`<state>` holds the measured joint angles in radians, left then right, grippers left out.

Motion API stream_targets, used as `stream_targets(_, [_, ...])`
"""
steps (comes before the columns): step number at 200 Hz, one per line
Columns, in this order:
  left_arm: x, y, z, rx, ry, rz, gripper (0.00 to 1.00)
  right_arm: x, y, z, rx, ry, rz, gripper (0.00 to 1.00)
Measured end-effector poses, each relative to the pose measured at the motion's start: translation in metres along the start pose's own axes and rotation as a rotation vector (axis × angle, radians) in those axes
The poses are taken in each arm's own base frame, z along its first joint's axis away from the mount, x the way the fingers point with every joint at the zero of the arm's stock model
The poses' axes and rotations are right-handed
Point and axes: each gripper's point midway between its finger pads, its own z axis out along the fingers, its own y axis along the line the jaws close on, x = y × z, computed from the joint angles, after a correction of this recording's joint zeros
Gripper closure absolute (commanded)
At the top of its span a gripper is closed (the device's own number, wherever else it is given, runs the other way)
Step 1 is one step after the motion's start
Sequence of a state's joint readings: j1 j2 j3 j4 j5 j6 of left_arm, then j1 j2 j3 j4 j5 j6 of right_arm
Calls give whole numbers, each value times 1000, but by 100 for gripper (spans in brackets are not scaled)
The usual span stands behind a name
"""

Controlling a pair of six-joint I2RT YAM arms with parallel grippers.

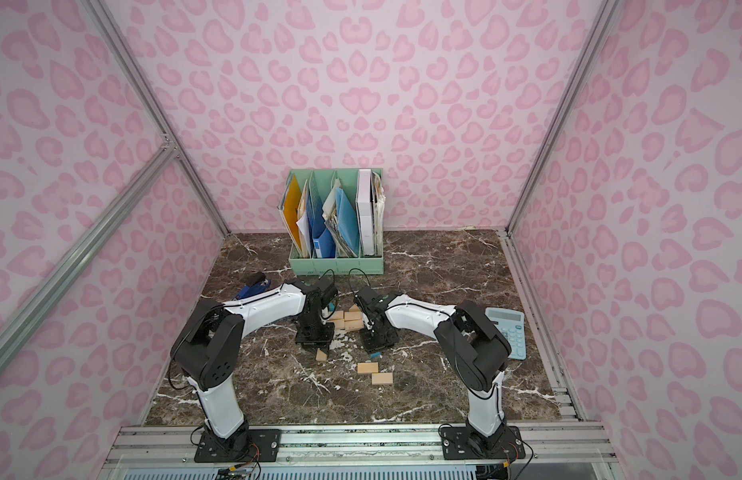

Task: Assemble a carrot with building blocks
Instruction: Place the building block at the center of the board.

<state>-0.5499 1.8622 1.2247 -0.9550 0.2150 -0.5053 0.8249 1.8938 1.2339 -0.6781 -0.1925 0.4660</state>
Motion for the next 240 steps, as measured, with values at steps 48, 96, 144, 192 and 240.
stream_targets(48, [-1, -5, 0, 23, 6, 85, 79, -2, 1, 2, 13, 1, -59, 78])
stream_targets(96, [-2, -8, 2, 41, 4, 169, 48, 6, -8, -1, 44, -18, -103, 44])
stream_targets(144, [-2, -9, -7, 58, -19, 179, 35, 11, -16, -11, 89, -38, -123, 30])
stream_targets(192, [9, -8, -38, 81, -87, 98, 74, 13, -11, -29, 68, -72, -44, 79])
stream_targets(240, [54, -4, -34, 136, -13, -128, 100, 49, 1, -15, -15, 15, 80, 100])
